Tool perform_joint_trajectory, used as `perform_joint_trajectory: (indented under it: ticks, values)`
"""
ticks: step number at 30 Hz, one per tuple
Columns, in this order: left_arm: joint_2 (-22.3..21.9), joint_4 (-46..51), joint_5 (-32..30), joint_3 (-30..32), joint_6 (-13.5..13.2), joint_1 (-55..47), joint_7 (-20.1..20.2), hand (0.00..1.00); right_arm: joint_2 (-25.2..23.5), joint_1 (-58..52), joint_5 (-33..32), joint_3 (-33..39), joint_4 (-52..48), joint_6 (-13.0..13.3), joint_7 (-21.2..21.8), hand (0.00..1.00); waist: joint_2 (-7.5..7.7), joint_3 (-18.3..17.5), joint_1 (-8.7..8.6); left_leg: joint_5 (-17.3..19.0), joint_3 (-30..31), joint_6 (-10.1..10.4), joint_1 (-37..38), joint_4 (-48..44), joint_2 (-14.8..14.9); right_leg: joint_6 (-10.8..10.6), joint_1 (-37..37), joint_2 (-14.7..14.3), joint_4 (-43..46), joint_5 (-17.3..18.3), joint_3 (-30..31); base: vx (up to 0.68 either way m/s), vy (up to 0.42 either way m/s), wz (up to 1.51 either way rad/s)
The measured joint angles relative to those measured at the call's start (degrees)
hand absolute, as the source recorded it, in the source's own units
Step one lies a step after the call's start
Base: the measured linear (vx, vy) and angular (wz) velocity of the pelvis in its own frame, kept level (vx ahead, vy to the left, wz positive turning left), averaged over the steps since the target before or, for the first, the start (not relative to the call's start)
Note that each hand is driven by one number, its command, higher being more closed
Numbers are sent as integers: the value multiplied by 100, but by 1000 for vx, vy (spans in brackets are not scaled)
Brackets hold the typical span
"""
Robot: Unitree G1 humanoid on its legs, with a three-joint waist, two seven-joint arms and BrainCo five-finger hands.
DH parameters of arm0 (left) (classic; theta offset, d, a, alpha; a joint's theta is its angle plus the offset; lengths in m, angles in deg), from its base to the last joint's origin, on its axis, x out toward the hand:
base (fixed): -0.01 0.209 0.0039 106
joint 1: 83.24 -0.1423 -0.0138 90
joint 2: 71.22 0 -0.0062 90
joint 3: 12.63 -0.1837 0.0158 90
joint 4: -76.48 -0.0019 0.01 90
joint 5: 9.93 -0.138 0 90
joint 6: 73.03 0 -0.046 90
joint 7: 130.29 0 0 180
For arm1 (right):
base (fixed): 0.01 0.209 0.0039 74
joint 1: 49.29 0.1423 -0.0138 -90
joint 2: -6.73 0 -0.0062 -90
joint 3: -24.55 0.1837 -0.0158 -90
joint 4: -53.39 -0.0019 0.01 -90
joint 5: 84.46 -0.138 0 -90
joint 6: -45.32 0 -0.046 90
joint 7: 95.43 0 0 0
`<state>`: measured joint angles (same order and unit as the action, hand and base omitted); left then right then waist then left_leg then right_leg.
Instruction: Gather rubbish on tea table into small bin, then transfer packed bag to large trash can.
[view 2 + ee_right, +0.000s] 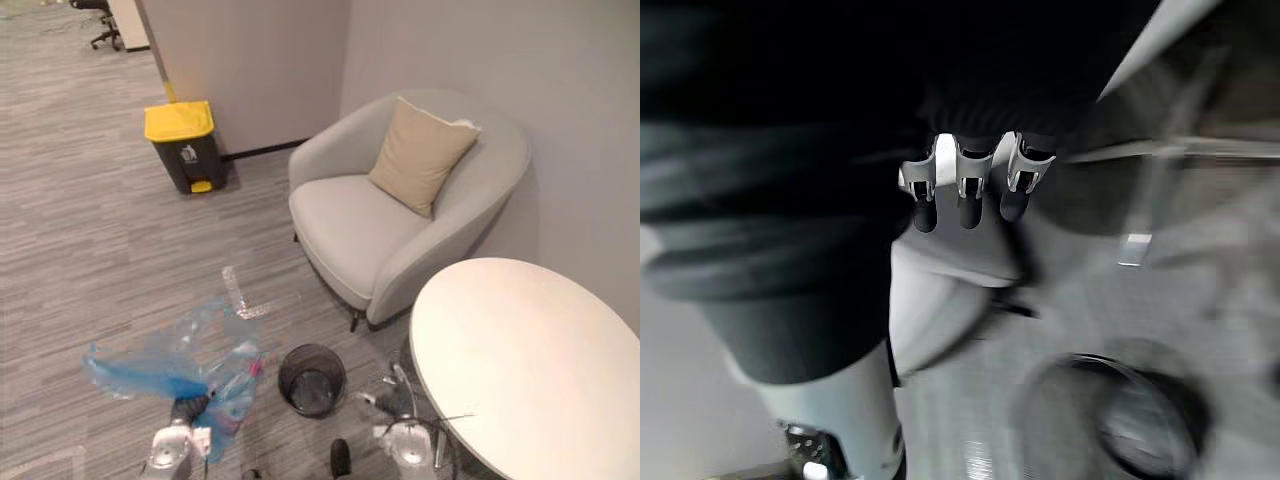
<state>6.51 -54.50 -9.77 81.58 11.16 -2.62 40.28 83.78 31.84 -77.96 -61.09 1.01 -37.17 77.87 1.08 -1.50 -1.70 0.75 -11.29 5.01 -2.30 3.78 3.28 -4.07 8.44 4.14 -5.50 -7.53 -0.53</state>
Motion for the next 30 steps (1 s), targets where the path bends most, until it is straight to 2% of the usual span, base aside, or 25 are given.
perform_joint_trajectory:
  ticks: [3, 6, 8, 9, 10, 12, 13, 14, 15, 16, 17, 18, 19, 20, 21, 22, 23, 25, 27, 28, 29, 30]
  values:
    - [3, -474, 1, 107, 18, -35, 17, 100, 59, 88, 1, 1, 497, -75, -6, 0, 1, 47, 57, 8, 23, 8, 47, 8, -9, -12, -58, 11, 1, 28, -19, 6, -1, 3]
    - [8, -575, 2, 153, 33, -32, 68, 100, 103, 309, 5, 5, 758, -165, -28, 0, 43, 285, 104, 21, 29, -54, 33, -105, -59, -32, -90, 50, 52, 12, -5, -1, 6, -1]
    - [1, -583, 4, 151, 34, -23, 75, 100, 109, 488, 5, 4, 864, -214, -69, 0, 38, 564, 135, 164, -21, -89, -23, -406, -39, -64, -22, 64, 313, 77, 38, -33, 18, -9]
    - [-1, -582, 10, 149, 36, -8, 76, 100, 104, 601, 5, 1, 864, -241, -90, 0, 29, 650, 140, 344, -11, -114, -247, -790, -7, -79, 161, 79, 630, 250, 59, -50, 18, 6]
    - [2, -580, 17, 149, 37, 34, 75, 100, 100, 615, 5, -5, 866, -256, -111, 0, 17, 713, 146, 495, 40, -131, -427, -1124, 8, -64, 313, 100, 962, 383, 66, -47, 21, 14]
    - [4, -569, 18, 148, 39, 80, 72, 100, 92, 589, 2, -12, 887, -285, -116, 0, 21, 725, 158, 554, 111, -157, -582, -1324, 8, -120, 384, 138, 1182, 457, 52, -31, 27, 23]
    - [-7, -500, 29, 149, 39, 69, 68, 100, 84, 590, -18, -26, 905, -304, -126, 0, -19, 748, 216, 557, 111, -200, -588, -1336, 80, -211, 398, 129, 1429, 602, 45, -15, 33, 62]
    - [-11, -376, 55, 125, 38, 104, 69, 100, 39, 542, -27, -32, 889, -310, -145, 0, -34, 767, 175, 532, 341, -202, -625, -1417, 74, -110, 618, 171, 2716, 1290, 16, -8, 15, 67]
    - [-5, -317, 62, 122, 34, 100, 68, 100, 18, 532, -28, -33, 903, -317, -147, 0, -27, 763, 182, 532, 419, -202, -644, -1452, 59, -135, 634, 196, 3082, 1483, 7, 48, -74, 93]
    - [14, -160, 106, 149, 28, 77, 63, 100, -69, 550, -31, -45, 909, -334, -165, 0, 65, 708, 202, 521, 557, -184, -708, -1625, 22, -260, 618, 267, 3745, 1850, 49, 50, -171, 77]
    - [41, -47, 117, 145, 24, 67, 64, 100, -98, 557, -31, -136, 888, -333, -187, 0, 176, 661, 230, 500, 600, -149, -884, -1795, -15, -317, 572, 309, 3768, 2064, 142, 44, -201, 77]
    - [41, -24, 117, 143, 23, 82, 63, 100, -94, 610, -31, -163, 883, -333, -192, 0, 216, 664, 238, 480, 623, -121, -950, -1846, -32, -307, 546, 300, 3672, 2121, 153, -31, -170, 42]
    - [-42, -21, 121, 141, 20, 105, 59, 100, -49, 750, -33, -174, 836, -333, -227, 0, 193, 675, 344, 410, 667, -33, -1009, -1773, 24, -295, 477, 184, 3295, 2142, 174, -81, -113, -2]
    - [-149, -22, 126, 100, 19, 112, 61, 100, -6, 878, -37, -182, 812, -288, -268, 0, 104, 655, 474, 272, 636, -4, -1130, -1640, 81, -135, 396, 79, 2830, 2116, 223, -100, -94, -18]
    - [-206, -27, 133, 78, 18, 129, 60, 100, 33, 950, -40, -182, 813, -274, -294, 0, 46, 687, 506, 177, 640, 6, -1180, -1551, 110, 21, 398, 38, 2645, 2052, 212, -153, -74, 4]
    - [-322, -28, 176, -7, 15, 177, 57, 100, 113, 1082, -42, -179, 818, -277, -330, 0, -153, 828, 501, -80, 756, 28, -1212, -1273, 176, 116, 373, -38, 2389, 1857, 76, -154, -66, 26]
    - [-341, -27, 187, -53, 14, 201, 57, 100, 131, 1097, -42, -179, 815, -278, -339, 0, -195, 855, 496, -159, 804, 44, -1218, -1185, 199, 123, 375, -61, 2325, 1817, 35, -210, -82, 50]
    - [-359, -18, 241, -182, -8, 296, 50, 100, 164, 1106, -40, -185, 816, -283, -358, 0, -404, 967, 509, -531, 1041, 162, -1297, -818, 326, 245, 359, -229, 2016, 1556, -276, -194, -90, 40]
    - [-353, -16, 296, -155, -9, 294, 34, 100, 141, 1094, -37, -185, 809, -288, -363, 0, -465, 955, 494, -759, 1036, 178, -1329, -481, 423, 357, 372, -282, 1850, 1388, -514, -164, -66, 43]
    - [-354, -9, 342, -179, -7, 334, -6, 100, 111, 1066, -35, -128, 785, -301, -422, 0, -442, 960, 466, -534, 769, 133, -1311, -226, 488, 457, 358, -199, 1614, 1236, -723, -163, -13, 65]
    - [-358, -8, 343, -194, -7, 375, -20, 100, 67, 1052, -35, -110, 757, -305, -447, 0, -377, 992, 450, -449, 615, 29, -1367, -338, 491, 446, 353, -120, 1569, 1191, -795, -143, 16, 78]
    - [-362, 3, 343, -266, -8, 453, -33, 100, 67, 1015, -35, -51, 669, -321, -509, 0, -210, 1093, 443, -378, 258, -67, -1474, -989, 423, 420, 374, 122, 1567, 1121, -905, -142, 36, 85]
